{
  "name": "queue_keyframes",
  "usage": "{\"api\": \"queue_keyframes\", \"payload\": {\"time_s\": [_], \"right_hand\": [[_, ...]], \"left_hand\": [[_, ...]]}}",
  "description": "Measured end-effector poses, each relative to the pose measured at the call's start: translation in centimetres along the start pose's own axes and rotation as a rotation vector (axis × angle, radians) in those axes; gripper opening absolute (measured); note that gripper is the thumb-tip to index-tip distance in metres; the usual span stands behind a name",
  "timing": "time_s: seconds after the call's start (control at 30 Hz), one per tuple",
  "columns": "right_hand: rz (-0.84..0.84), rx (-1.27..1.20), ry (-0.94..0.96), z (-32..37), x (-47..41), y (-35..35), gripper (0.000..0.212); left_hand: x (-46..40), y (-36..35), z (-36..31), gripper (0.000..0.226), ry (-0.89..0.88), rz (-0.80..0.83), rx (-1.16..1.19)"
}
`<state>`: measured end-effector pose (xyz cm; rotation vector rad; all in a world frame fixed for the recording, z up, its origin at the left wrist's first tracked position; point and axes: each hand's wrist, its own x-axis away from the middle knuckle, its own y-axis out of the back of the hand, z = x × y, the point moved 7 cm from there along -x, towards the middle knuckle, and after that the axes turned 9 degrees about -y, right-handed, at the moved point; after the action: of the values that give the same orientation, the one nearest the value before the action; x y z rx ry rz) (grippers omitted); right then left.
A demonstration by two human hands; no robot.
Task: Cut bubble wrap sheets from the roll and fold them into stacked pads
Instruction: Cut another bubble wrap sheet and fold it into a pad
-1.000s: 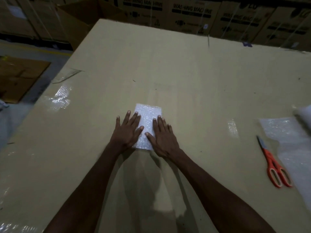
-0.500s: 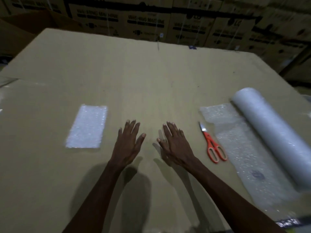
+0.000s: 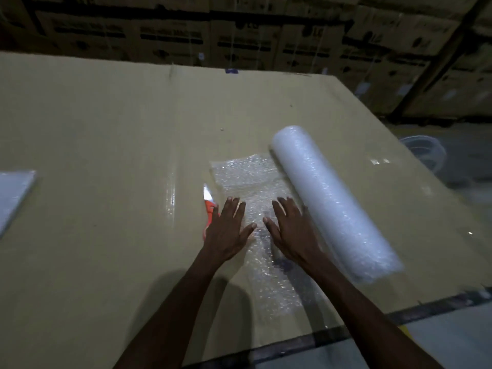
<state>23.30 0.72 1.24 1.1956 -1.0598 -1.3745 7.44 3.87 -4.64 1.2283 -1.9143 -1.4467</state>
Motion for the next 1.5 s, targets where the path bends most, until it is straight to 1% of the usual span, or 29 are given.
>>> {"api": "queue_keyframes", "payload": {"time_s": [0.1, 0.17, 0.23, 0.27, 0.33, 0.4, 0.5, 0.63, 0.73, 0.83, 0.9, 0.97, 1.07, 1.2, 1.23, 1.33, 1.4, 1.5], "right_hand": [[-0.011, 0.157, -0.038, -4.3, -0.5, 0.7, 0.06], [0.039, 0.192, -0.077, -6.0, -0.9, 0.8, 0.057], [0.081, 0.206, -0.111, -7.3, -1.3, 0.5, 0.051], [0.084, 0.214, -0.117, -7.8, -1.5, 0.2, 0.051], [0.091, 0.252, -0.122, -8.6, -1.7, -0.1, 0.061], [0.08, 0.271, -0.134, -8.7, -1.8, 0.4, 0.071], [0.078, 0.303, -0.109, -7.3, -1.7, 0.8, 0.078], [0.054, 0.332, -0.116, -5.8, -1.7, 1.5, 0.077], [0.066, 0.308, -0.141, -5.2, -1.6, 1.8, 0.076], [0.1, 0.276, -0.175, -5.5, -1.2, 2.4, 0.074], [0.14, 0.222, -0.193, -6.0, -1.3, 2.7, 0.073], [0.156, 0.187, -0.199, -6.4, -1.5, 3.2, 0.074], [0.165, 0.247, -0.24, -8.0, -1.5, 3.7, 0.067], [0.037, 0.303, -0.31, -10.2, -1.1, 4.4, 0.05], [0.025, 0.302, -0.318, -10.5, -1.0, 4.3, 0.051], [0.097, 0.301, -0.33, -11.8, -0.7, 3.5, 0.077], [0.114, 0.297, -0.33, -12.9, -0.7, 3.4, 0.089], [0.13, 0.216, -0.388, -15.0, -0.7, 3.8, 0.09]], "left_hand": [[-1.1, -2.1, -1.0, 0.092, 0.009, 0.086, -0.064], [-1.0, -2.5, -0.7, 0.099, 0.026, 0.125, -0.078], [-0.8, -2.1, -0.3, 0.105, 0.023, 0.126, -0.09], [-0.7, -1.9, 0.0, 0.108, 0.019, 0.134, -0.094], [-0.4, -1.6, 0.6, 0.112, 0.015, 0.149, -0.107], [-0.2, -1.2, 1.5, 0.114, -0.006, 0.159, -0.119], [0.0, -0.4, 3.7, 0.115, -0.048, 0.192, -0.132], [0.2, 1.0, 6.7, 0.113, -0.121, 0.246, -0.158], [0.3, 1.5, 8.0, 0.112, -0.138, 0.276, -0.183], [0.1, 1.1, 6.5, 0.111, -0.153, 0.225, -0.115], [-0.3, 0.5, 4.0, 0.102, -0.158, 0.179, -0.002], [-0.8, -0.5, 1.8, 0.095, -0.134, 0.166, 0.083], [-0.9, -1.9, 0.5, 0.093, -0.074, 0.162, 0.043], [-0.1, -2.3, 1.0, 0.093, -0.062, 0.125, -0.003], [0.0, -2.3, 1.1, 0.093, -0.066, 0.12, -0.013], [0.2, -2.0, 1.4, 0.097, -0.068, 0.121, -0.02], [0.6, -1.9, 1.5, 0.097, -0.068, 0.121, -0.013], [1.2, -1.7, 2.1, 0.096, -0.065, 0.123, -0.016]]}}
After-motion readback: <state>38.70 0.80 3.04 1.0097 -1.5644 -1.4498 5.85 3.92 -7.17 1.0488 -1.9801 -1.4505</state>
